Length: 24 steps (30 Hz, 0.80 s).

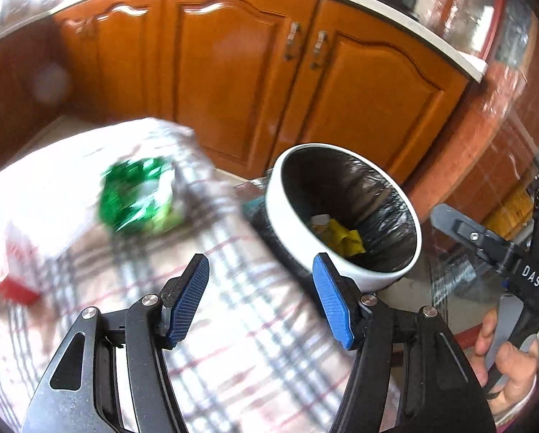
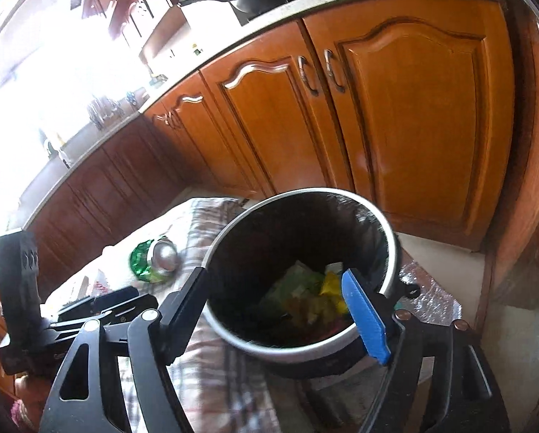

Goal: Collect trash
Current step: 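Move both open tools back over the table toward the foam net and can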

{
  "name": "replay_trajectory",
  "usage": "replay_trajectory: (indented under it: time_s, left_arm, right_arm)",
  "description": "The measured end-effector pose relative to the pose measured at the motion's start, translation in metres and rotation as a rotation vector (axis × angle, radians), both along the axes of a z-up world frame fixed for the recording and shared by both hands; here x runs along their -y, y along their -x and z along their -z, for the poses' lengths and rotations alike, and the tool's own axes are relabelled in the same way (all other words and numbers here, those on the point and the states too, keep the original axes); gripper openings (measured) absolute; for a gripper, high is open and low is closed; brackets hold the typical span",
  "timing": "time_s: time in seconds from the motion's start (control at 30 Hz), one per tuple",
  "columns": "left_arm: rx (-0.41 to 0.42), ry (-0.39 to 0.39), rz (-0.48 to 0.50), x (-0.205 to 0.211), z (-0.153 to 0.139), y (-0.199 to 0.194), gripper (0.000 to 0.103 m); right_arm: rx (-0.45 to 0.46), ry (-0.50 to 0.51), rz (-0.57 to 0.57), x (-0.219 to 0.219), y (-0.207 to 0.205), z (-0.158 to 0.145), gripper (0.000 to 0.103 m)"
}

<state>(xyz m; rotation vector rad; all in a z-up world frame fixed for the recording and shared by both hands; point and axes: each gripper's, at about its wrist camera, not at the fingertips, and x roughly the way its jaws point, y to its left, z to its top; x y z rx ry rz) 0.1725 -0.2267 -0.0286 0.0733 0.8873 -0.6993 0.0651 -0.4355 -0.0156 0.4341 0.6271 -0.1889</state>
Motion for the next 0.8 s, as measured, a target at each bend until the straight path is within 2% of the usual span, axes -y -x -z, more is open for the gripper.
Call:
replay_trajectory:
  time_s: [0.17,0.33,0.5,0.6,0.8]
  left_arm:
    - [-0.003,0.009,-0.071,-0.046,0.001,0.000,0.060]
    - [-0.004,0.014,-0.138,-0.080,0.002,-0.003,0.061]
    - [0.004,0.014,-0.199,-0.113,0.002,-0.010,0.069]
    - [0.005,0.017,-0.226,-0.127,0.002,-0.018,0.072]
    - [0.026,0.011,-0.250,-0.140,-0.007,-0.035,0.072]
  right_arm:
    - [0.011,-0.002,-0.037,-0.028,0.000,-0.002,0.078]
    - [0.006,-0.015,-0.091,-0.054,-0.005,-0.001,0.083]
    - [-0.021,-0.028,-0.152,-0.079,-0.022,0.005,0.084]
    - [-0.029,-0.020,-0.182,-0.093,-0.031,0.005,0.084]
    - [-0.048,-0.018,-0.229,-0.111,-0.061,0.009,0.084]
